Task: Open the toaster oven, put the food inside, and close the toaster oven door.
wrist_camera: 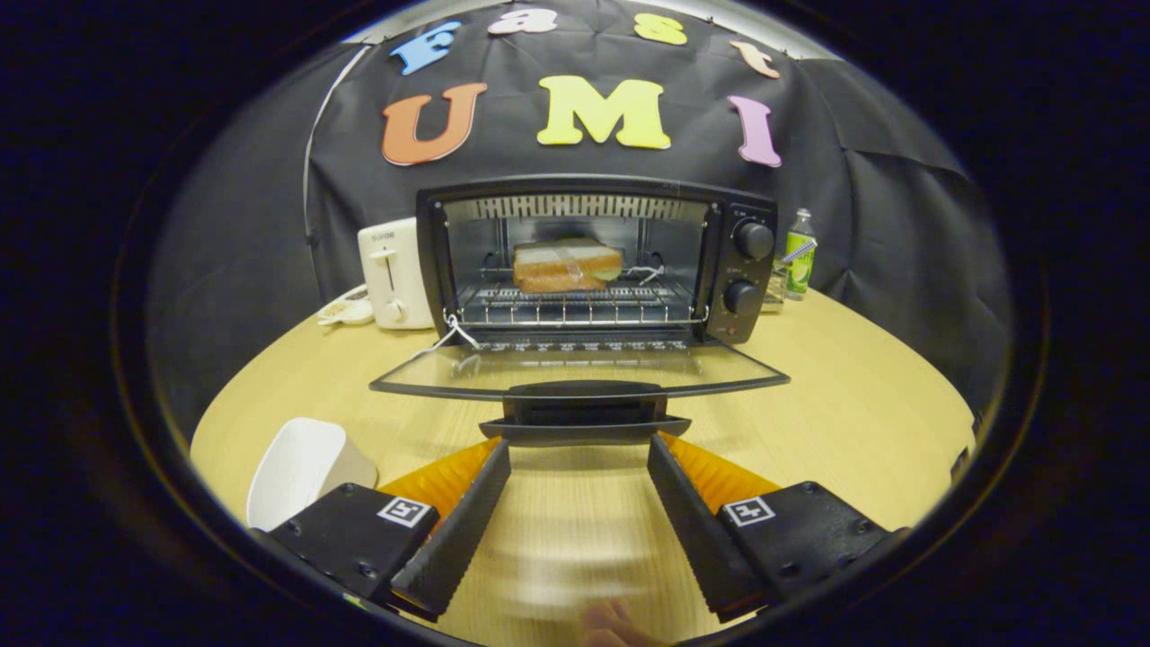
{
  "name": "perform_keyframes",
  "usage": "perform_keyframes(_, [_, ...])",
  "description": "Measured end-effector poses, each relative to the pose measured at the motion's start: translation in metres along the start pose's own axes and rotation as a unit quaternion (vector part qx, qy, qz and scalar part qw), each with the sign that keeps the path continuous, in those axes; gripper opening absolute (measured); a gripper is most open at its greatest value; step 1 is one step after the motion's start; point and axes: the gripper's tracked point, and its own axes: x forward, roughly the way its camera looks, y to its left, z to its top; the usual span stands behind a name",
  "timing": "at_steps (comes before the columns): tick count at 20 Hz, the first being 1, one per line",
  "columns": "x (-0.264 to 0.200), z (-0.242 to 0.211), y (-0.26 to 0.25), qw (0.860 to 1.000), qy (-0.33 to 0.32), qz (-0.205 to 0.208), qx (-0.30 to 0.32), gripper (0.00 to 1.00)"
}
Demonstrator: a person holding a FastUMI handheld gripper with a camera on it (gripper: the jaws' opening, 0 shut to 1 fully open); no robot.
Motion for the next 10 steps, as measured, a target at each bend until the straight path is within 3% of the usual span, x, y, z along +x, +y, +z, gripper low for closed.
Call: perform_keyframes(10, [0.004, 0.061, 0.0, 0.992, -0.121, -0.001, -0.029, 1.0])
